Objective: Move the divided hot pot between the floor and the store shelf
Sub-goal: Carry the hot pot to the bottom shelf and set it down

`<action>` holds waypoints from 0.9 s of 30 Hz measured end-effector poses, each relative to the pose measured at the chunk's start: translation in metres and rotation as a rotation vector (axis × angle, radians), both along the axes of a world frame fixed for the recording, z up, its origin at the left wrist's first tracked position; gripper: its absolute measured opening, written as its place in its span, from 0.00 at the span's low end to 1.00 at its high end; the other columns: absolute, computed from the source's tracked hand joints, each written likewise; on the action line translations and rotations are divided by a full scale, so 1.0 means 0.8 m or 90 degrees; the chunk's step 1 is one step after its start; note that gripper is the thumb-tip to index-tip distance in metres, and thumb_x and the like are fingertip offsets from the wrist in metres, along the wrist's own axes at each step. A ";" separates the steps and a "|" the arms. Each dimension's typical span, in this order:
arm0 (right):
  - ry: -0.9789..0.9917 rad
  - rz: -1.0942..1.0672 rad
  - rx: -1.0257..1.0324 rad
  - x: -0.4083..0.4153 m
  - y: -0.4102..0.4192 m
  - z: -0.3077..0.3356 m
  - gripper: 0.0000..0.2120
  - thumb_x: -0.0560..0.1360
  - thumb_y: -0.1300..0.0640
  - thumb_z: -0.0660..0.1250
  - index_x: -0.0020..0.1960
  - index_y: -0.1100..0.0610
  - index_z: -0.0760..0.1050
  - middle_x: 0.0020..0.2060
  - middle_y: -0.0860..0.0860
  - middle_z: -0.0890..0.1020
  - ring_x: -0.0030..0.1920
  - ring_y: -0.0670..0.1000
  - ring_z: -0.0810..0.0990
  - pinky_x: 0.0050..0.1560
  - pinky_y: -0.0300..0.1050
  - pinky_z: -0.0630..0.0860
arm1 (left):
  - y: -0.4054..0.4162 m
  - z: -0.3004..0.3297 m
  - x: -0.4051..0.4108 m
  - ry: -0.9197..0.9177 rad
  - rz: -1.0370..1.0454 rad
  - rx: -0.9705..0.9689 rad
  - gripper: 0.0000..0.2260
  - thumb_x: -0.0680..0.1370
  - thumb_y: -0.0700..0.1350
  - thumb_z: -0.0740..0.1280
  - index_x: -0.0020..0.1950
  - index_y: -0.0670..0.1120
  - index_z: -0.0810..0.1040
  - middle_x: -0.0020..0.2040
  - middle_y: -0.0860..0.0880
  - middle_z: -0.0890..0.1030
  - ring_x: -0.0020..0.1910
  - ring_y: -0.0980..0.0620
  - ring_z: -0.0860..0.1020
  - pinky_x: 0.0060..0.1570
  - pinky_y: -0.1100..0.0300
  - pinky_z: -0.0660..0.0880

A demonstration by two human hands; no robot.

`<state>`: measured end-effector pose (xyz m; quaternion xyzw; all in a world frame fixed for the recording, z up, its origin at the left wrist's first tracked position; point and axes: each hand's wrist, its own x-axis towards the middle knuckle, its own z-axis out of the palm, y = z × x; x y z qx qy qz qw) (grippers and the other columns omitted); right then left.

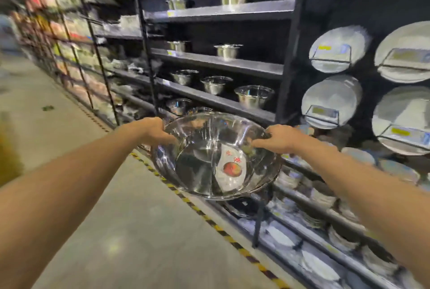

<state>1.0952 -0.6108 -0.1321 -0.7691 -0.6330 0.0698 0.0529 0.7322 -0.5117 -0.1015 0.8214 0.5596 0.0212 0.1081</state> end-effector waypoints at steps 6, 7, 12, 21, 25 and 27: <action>0.053 0.101 -0.016 -0.101 0.169 -0.025 0.44 0.69 0.25 0.62 0.71 0.57 0.71 0.67 0.57 0.78 0.63 0.59 0.77 0.59 0.49 0.75 | 0.073 -0.029 -0.110 -0.018 0.109 -0.006 0.17 0.69 0.64 0.71 0.45 0.52 0.79 0.44 0.50 0.78 0.45 0.47 0.77 0.47 0.55 0.73; 0.058 0.118 -0.011 -0.116 0.198 -0.028 0.43 0.68 0.26 0.62 0.70 0.56 0.72 0.67 0.56 0.78 0.63 0.59 0.78 0.60 0.50 0.75 | 0.089 -0.030 -0.126 -0.018 0.132 -0.003 0.16 0.69 0.62 0.72 0.46 0.51 0.80 0.43 0.50 0.79 0.44 0.47 0.77 0.46 0.55 0.73; 0.112 0.201 0.014 -0.186 0.343 -0.032 0.38 0.66 0.26 0.63 0.64 0.53 0.72 0.64 0.55 0.79 0.56 0.56 0.78 0.53 0.51 0.75 | 0.176 -0.021 -0.194 -0.016 0.239 0.008 0.25 0.71 0.59 0.72 0.54 0.38 0.79 0.49 0.42 0.82 0.47 0.43 0.79 0.50 0.52 0.76; 0.124 0.315 0.015 -0.318 0.537 -0.021 0.45 0.71 0.30 0.65 0.78 0.58 0.62 0.73 0.58 0.71 0.69 0.60 0.73 0.65 0.54 0.74 | 0.300 -0.017 -0.314 0.035 0.381 0.040 0.38 0.71 0.67 0.68 0.68 0.38 0.70 0.66 0.39 0.76 0.61 0.41 0.75 0.56 0.52 0.72; 0.115 0.331 0.010 -0.378 0.602 -0.018 0.47 0.72 0.30 0.65 0.79 0.58 0.59 0.75 0.58 0.69 0.72 0.60 0.70 0.66 0.53 0.72 | 0.360 -0.021 -0.372 0.037 0.406 0.032 0.40 0.70 0.69 0.67 0.71 0.41 0.69 0.68 0.40 0.74 0.63 0.41 0.74 0.59 0.50 0.71; 0.116 0.320 0.009 -0.405 0.634 -0.019 0.47 0.72 0.30 0.65 0.80 0.58 0.58 0.77 0.57 0.67 0.73 0.59 0.69 0.67 0.52 0.70 | 0.397 -0.024 -0.401 0.031 0.412 0.035 0.40 0.69 0.69 0.68 0.69 0.41 0.70 0.67 0.41 0.75 0.61 0.42 0.75 0.56 0.52 0.71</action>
